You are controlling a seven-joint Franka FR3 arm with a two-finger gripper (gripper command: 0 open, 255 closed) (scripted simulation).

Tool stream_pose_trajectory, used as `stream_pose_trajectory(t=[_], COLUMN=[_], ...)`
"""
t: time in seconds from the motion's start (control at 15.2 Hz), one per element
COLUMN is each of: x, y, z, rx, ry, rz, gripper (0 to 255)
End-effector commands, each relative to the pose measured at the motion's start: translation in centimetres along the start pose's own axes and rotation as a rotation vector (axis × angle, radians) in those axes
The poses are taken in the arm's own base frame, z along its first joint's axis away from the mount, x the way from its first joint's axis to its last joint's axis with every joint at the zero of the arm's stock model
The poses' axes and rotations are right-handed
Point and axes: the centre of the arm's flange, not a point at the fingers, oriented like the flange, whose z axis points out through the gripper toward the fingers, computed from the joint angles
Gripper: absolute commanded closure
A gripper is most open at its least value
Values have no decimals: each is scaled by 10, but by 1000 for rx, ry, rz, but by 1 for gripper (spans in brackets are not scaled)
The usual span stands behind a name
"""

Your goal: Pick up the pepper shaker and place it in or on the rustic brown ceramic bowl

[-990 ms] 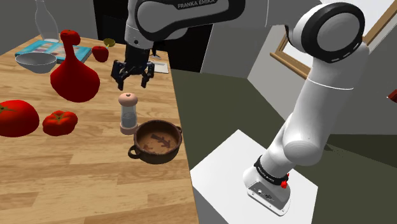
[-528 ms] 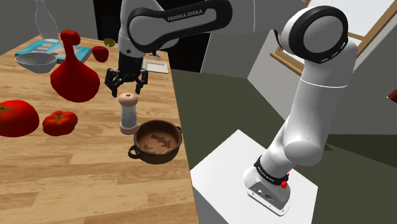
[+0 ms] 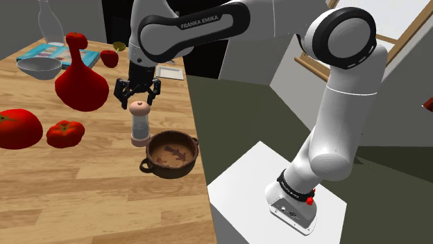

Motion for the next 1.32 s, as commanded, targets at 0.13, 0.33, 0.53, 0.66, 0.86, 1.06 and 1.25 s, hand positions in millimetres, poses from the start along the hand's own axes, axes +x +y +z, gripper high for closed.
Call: stream_pose_trajectory(t=[0.13, 0.33, 0.53, 0.66, 0.86, 1.06, 1.25], x=[0, 0, 0, 0, 0, 0, 0], y=[0, 0, 0, 0, -2, -5, -7], z=[0, 0, 0, 0, -16, -31, -47], rx=[0, 0, 0, 0, 0, 0, 0], ry=[0, 0, 0, 0, 0, 0, 0], rz=[0, 0, 0, 0, 0, 0, 0], gripper=[255, 255, 255, 255, 255, 255, 255])
